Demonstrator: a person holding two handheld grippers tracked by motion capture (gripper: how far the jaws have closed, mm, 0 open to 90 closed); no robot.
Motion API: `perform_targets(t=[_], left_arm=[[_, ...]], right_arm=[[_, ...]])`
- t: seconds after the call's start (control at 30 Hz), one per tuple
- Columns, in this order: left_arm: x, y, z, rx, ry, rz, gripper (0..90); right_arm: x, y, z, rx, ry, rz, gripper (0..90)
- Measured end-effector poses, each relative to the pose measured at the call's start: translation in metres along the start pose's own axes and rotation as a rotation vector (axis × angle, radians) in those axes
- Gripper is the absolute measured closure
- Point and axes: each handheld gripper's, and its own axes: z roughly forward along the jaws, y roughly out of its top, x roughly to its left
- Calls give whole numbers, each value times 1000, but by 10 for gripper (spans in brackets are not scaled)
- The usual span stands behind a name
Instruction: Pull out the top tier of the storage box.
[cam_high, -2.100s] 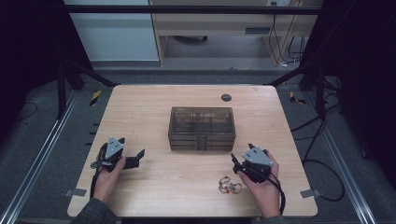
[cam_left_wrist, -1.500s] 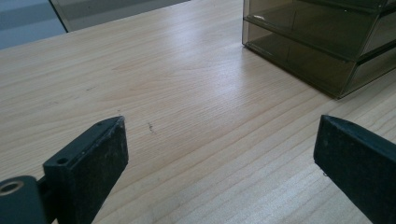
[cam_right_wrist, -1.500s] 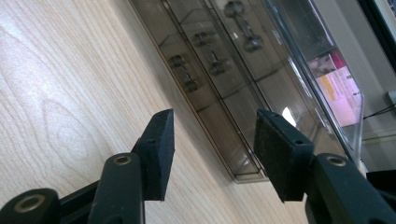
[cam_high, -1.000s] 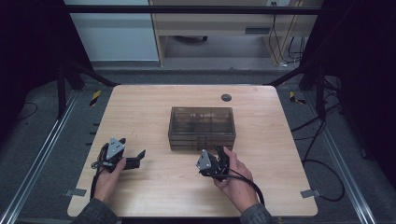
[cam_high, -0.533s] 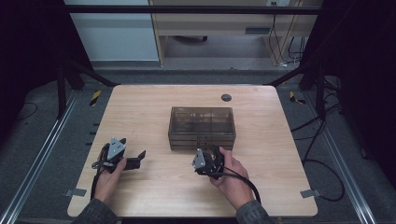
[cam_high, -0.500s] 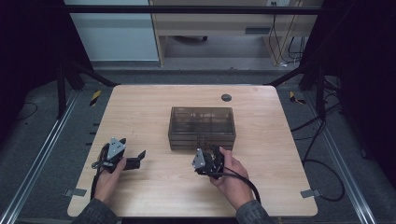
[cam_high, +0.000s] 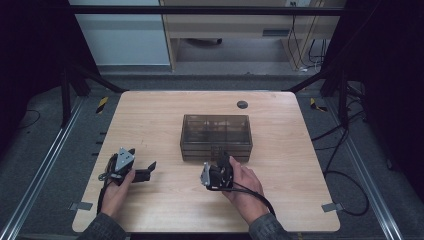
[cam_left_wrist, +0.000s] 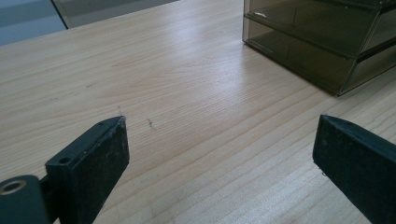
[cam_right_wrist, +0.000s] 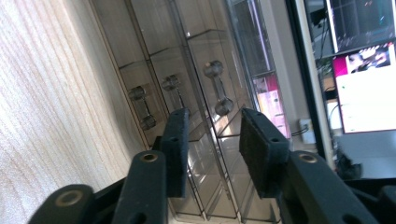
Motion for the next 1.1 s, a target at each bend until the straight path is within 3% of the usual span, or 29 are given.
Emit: perform_targets(t=[0.47, 0.7, 1.1], left_arm=[[0, 0, 0, 2, -4, 3, 37], [0, 0, 0, 3, -6, 2, 38], [0, 0, 0, 3, -9, 3, 45]], right_arm=[[12, 14, 10, -3, -90, -132, 715], [14, 15, 16, 10, -126, -184, 695], [15, 14, 23, -7, -130, -198, 731]])
